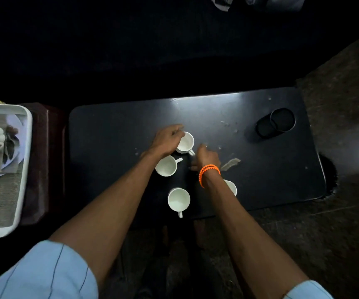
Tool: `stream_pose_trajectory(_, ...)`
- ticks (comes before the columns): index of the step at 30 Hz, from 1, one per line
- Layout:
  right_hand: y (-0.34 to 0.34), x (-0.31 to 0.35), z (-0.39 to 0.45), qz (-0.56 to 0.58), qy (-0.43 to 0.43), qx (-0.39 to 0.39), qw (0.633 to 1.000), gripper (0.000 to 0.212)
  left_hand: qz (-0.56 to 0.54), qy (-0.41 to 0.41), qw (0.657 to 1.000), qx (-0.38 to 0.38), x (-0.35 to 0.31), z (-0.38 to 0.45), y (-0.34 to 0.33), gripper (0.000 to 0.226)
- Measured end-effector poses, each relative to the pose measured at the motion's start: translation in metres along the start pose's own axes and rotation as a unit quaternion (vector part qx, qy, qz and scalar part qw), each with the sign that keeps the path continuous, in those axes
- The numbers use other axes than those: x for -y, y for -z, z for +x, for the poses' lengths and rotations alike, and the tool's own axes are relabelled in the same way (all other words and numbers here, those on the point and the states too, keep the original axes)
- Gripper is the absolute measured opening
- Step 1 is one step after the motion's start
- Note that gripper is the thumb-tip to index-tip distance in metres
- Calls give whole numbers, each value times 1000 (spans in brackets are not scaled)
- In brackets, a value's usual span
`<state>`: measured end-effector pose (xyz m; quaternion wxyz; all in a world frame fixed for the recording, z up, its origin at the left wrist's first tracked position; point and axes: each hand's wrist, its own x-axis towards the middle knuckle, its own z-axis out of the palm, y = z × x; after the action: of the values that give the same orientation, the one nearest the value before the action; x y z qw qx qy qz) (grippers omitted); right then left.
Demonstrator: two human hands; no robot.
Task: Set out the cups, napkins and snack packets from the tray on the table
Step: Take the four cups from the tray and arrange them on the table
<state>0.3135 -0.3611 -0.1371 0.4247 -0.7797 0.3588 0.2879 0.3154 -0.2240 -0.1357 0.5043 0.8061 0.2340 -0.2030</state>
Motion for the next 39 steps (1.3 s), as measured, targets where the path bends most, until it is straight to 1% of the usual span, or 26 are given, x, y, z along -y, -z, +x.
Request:
stream_pose_trajectory(2,-4,2,-1,63,-33,27,997,48,-13,5,1000,21,-1,6,-2,39)
stream_pose_trajectory(4,-6,5,2,85,-29,12,996,43,-7,5,1000,20,0,8,-3,39)
stream_pose_trajectory(7,-3,8,9,99,3,-30,995,46,27,-7,1000,-8,4,9,-6,44)
stream_pose_trajectory(10,3,8,15,106,42,-49,992,38,85,-16,996,-29,2,7,-12,53)
stream_pose_trajectory(12,6,4,16,107,47,-47,992,36,98,-16,994,-50,-1,6,-16,57)
stream_pose_trajectory(13,7,2,15,114,43,-37,992,34,93,-14,994,-58,-3,6,-18,57)
stream_pose_trajectory(17,11,-2,17,178,27,47,982,25,51,18,997,-59,-9,11,-27,64)
stream_pose_trajectory(20,19,-3,23,211,34,60,975,21,10,58,996,-62,-8,12,-32,69)
stream_pose_trajectory(23,30,0,30,244,50,61,967,21,-4,68,997,-25,-5,11,-43,58)
stream_pose_trajectory(24,35,1,32,245,53,65,966,21,-47,76,996,-12,-6,10,-48,58)
stream_pose_trajectory(26,46,5,34,230,58,80,968,21,-124,88,988,4,-11,5,-57,66)
stream_pose_trajectory(27,51,7,36,217,59,89,970,21,-140,90,986,8,-12,3,-61,69)
stream_pose_trajectory(30,63,9,41,204,61,104,971,20,-181,99,978,11,-13,0,-74,68)
stream_pose_trajectory(34,70,4,46,201,66,92,973,18,-174,94,980,8,-10,2,-83,70)
stream_pose_trajectory(39,72,-2,49,211,64,82,972,21,-147,80,986,8,-12,3,-85,53)
